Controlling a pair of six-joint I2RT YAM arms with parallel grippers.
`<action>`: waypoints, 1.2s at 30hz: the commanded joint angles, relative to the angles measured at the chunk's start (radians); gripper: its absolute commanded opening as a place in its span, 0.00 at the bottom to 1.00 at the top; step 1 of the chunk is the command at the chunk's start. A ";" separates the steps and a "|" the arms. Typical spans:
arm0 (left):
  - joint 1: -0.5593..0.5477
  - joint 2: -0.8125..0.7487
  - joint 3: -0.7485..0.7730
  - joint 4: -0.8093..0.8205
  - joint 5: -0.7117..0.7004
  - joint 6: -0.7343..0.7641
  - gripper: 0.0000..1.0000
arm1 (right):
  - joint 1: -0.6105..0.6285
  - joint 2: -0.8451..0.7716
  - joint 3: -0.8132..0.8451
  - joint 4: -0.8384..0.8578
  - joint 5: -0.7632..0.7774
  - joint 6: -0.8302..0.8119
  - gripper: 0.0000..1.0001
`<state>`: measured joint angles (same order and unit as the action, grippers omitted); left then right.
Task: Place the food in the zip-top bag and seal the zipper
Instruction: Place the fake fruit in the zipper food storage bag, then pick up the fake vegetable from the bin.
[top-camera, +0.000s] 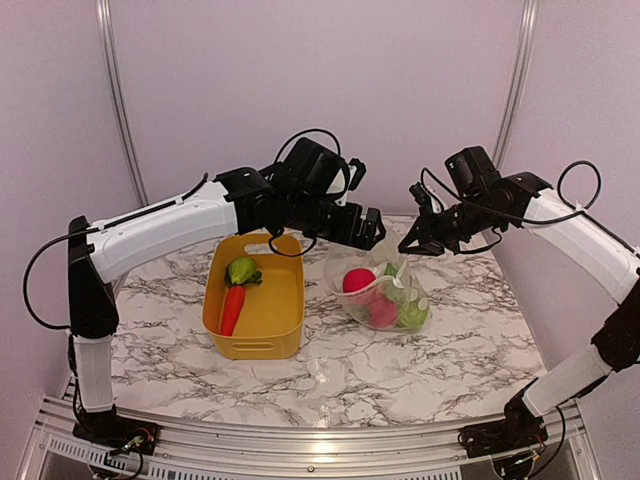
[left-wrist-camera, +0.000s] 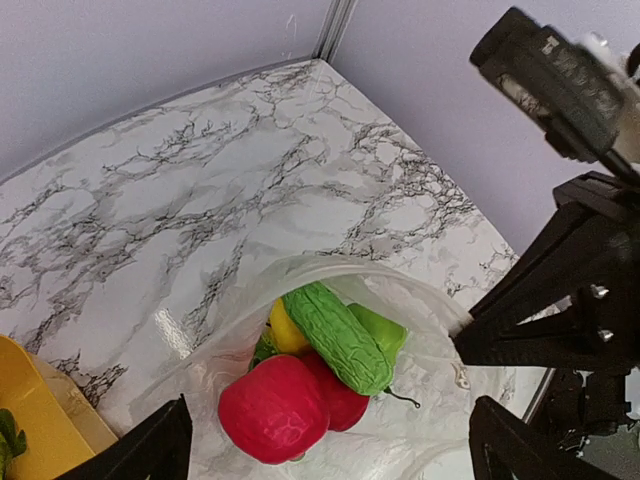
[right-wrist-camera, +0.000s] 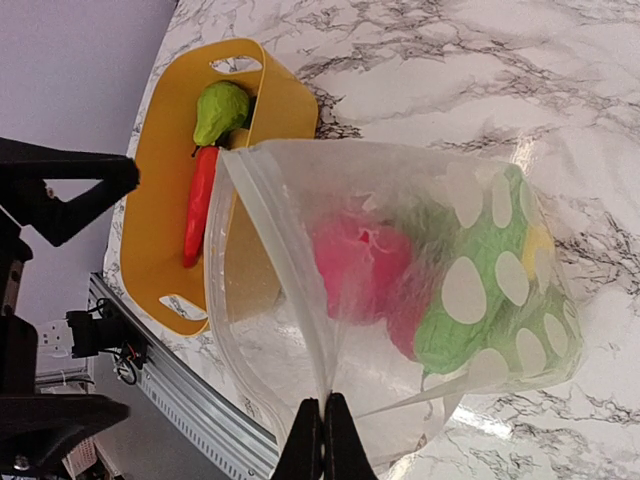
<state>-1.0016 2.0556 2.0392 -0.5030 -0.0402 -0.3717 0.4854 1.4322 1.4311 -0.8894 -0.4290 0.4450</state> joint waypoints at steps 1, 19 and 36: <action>-0.002 -0.178 -0.044 -0.068 -0.132 0.089 0.99 | 0.013 -0.002 0.024 0.034 -0.013 0.000 0.00; 0.183 -0.388 -0.689 -0.140 -0.509 -0.188 0.81 | 0.012 -0.027 -0.014 0.051 -0.011 0.007 0.00; 0.258 -0.170 -0.664 -0.157 -0.479 -0.198 0.60 | 0.012 -0.044 -0.035 0.057 -0.008 0.018 0.00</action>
<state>-0.7685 1.8328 1.3396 -0.6273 -0.5236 -0.5735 0.4854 1.4235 1.4014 -0.8562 -0.4358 0.4492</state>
